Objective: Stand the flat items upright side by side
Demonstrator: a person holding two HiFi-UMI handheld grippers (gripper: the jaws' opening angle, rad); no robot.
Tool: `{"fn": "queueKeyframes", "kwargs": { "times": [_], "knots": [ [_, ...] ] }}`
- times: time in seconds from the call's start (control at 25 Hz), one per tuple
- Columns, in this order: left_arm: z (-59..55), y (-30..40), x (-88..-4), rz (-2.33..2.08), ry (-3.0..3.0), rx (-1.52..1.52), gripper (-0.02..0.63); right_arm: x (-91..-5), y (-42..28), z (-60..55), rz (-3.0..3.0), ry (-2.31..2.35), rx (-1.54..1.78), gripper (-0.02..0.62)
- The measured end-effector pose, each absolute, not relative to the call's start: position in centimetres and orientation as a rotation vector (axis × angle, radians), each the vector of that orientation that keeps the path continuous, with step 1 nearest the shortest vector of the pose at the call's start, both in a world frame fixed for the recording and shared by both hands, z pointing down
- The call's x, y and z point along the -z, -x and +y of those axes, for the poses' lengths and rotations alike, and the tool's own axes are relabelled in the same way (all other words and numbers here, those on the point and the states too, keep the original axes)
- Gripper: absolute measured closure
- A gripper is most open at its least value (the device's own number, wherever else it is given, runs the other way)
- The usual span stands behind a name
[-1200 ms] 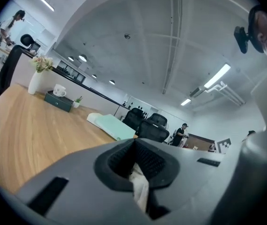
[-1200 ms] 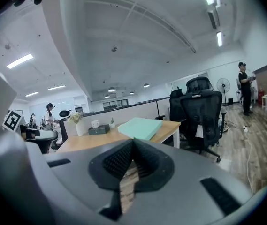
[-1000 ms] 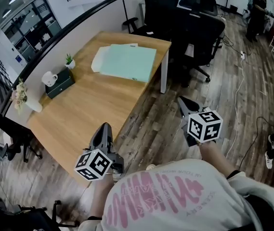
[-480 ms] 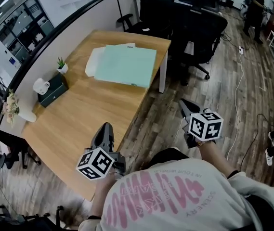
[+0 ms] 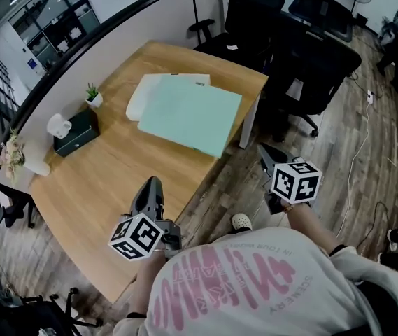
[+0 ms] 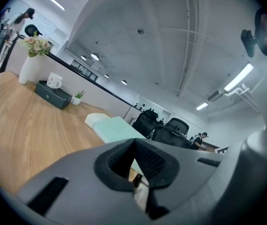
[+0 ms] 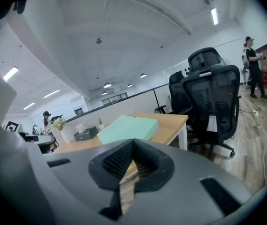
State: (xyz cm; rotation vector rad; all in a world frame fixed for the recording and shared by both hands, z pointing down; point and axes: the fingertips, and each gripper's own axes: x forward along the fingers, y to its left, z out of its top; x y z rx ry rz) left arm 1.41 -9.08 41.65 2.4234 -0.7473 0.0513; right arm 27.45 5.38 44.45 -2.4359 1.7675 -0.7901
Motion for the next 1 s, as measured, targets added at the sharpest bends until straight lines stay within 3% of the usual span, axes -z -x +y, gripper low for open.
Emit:
{"fn": "queueKeyframes", "kwargs": {
  "times": [0.44, 0.84, 0.92, 1.0],
  "knots": [
    [-11.7, -8.2, -40.8, -0.966, -2.32, 0.106, 0.603, -41.9, -37.4, -2.0, 2.02, 2.29, 0.705, 0.595],
    [-11.7, -10.2, -45.5, -1.04, -2.156, 0.05, 0.603, -46.6, -40.2, -3.8, 2.047, 2.081, 0.932, 0.594],
    [-12.4, -10.4, -46.0, -1.03, -2.114, 0.08, 0.576, -46.7, -40.1, -4.9, 2.095, 2.019, 0.95, 0.505],
    [-13.2, -10.7, -46.6, -1.016, -2.076, 0.098, 0.436, -46.5, -39.9, -6.4, 2.158, 1.965, 0.96, 0.414]
  ]
}}
